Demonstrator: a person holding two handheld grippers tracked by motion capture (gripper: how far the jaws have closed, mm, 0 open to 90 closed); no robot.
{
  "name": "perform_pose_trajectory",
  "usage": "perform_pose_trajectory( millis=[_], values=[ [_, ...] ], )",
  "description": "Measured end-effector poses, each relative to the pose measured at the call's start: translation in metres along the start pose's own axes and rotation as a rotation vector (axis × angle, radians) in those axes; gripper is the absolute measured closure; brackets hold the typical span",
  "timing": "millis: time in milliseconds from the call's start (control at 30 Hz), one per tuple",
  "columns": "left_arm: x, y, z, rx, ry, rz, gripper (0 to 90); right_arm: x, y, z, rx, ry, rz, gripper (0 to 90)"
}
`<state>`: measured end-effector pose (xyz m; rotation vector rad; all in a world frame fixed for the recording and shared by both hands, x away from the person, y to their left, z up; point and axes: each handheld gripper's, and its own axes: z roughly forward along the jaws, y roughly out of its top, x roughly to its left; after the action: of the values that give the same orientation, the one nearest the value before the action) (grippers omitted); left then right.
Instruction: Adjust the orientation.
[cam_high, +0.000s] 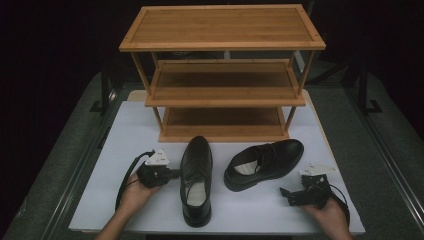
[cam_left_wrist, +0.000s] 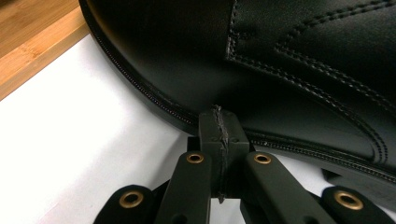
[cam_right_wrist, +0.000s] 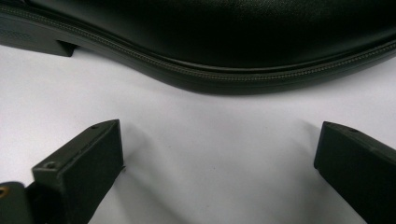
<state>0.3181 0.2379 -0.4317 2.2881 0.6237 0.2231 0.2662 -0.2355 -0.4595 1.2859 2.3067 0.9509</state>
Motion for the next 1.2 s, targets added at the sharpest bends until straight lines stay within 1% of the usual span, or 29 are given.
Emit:
perform_pose_trajectory(
  millis=[33, 67, 100, 167, 433, 500, 533, 567, 667, 700, 733, 767, 800, 867, 900, 933, 967, 1000, 1033, 1067, 1100, 1133, 1167, 1200],
  values=[
    [-0.001, 0.001, 0.001, -0.001, -0.005, 0.001, 90.0, 0.0, 0.0, 0.0, 0.0, 0.0, 0.0, 0.8],
    [-0.003, 0.003, 0.002, -0.002, -0.011, 0.01, 90.0, 0.0, 0.0, 0.0, 0.0, 0.0, 0.0, 0.8],
    [-0.005, 0.004, 0.003, 0.0, -0.011, 0.018, 90.0, 0.0, 0.0, 0.0, 0.0, 0.0, 0.0, 0.8],
    [-0.006, 0.005, 0.004, -0.001, -0.012, 0.02, 90.0, 0.0, 0.0, 0.0, 0.0, 0.0, 0.0, 0.8],
    [-0.004, 0.004, 0.003, -0.001, -0.015, 0.02, 90.0, 0.0, 0.0, 0.0, 0.0, 0.0, 0.0, 0.8],
    [-0.003, 0.003, 0.002, -0.007, -0.023, 0.01, 89.9, 0.0, 0.0, 0.0, -0.001, -0.001, -0.001, 0.8],
    [-0.002, 0.003, 0.001, -0.011, -0.016, 0.01, 88.9, 0.0, 0.0, 0.0, -0.001, -0.001, -0.001, 0.8],
    [0.0, 0.002, -0.002, -0.011, -0.014, -0.002, 81.6, 0.0, 0.0, 0.0, -0.002, -0.001, 0.0, 0.8],
    [0.003, 0.002, -0.006, -0.022, -0.003, -0.013, 74.0, 0.0, 0.0, 0.0, -0.002, -0.001, 0.0, 0.8],
    [0.004, 0.002, -0.008, -0.025, -0.002, -0.022, 74.0, 0.0, 0.0, 0.0, -0.003, -0.001, -0.003, 0.7],
    [0.006, 0.002, -0.009, -0.025, 0.001, -0.023, 68.9, 0.0, 0.0, 0.0, -0.001, 0.0, 0.0, 0.7],
    [0.011, 0.003, -0.012, -0.013, 0.003, -0.034, 65.7, 0.0, 0.0, 0.0, -0.001, 0.0, 0.0, 0.8],
    [0.011, 0.003, -0.012, -0.013, 0.003, -0.034, 63.8, 0.0, 0.0, 0.0, -0.001, 0.0, 0.0, 0.8],
    [0.013, 0.004, -0.015, -0.021, 0.014, -0.042, 63.0, 0.0, 0.0, 0.0, 0.0, 0.001, 0.003, 0.8],
    [0.015, 0.007, -0.021, -0.031, 0.013, -0.043, 61.3, -0.001, 0.0, -0.001, -0.001, 0.005, 0.007, 0.8],
    [0.015, 0.007, -0.021, -0.031, 0.013, -0.043, 60.8, -0.001, 0.0, -0.001, -0.001, 0.005, 0.007, 0.8],
    [0.015, 0.012, -0.024, -0.043, 0.015, -0.043, 60.5, -0.001, 0.001, -0.001, -0.004, 0.01, 0.01, 2.5],
    [0.015, 0.012, -0.024, -0.043, 0.015, -0.043, 60.2, -0.001, 0.001, -0.001, -0.004, 0.01, 0.01, 2.5],
    [0.015, 0.016, -0.027, -0.047, 0.015, -0.039, 60.2, -0.002, 0.0, -0.002, -0.004, 0.002, 0.004, 5.5],
    [0.016, 0.025, -0.029, -0.058, 0.015, -0.029, 59.7, -0.003, 0.001, -0.005, -0.005, -0.01, 0.013, 6.6],
    [0.016, 0.025, -0.029, -0.058, 0.015, -0.029, 59.7, -0.003, 0.001, -0.005, -0.005, -0.01, 0.013, 6.6],
    [0.016, 0.028, -0.029, -0.065, 0.013, -0.03, 59.7, -0.004, 0.002, -0.006, -0.01, -0.017, 0.022, 6.7],
    [0.017, 0.039, -0.029, -0.074, 0.008, -0.019, 59.7, -0.005, 0.004, -0.01, -0.018, -0.027, 0.038, 12.5],
    [0.017, 0.039, -0.029, -0.074, 0.008, -0.019, 59.7, -0.005, 0.004, -0.01, -0.018, -0.027, 0.038, 12.5]
  ],
)
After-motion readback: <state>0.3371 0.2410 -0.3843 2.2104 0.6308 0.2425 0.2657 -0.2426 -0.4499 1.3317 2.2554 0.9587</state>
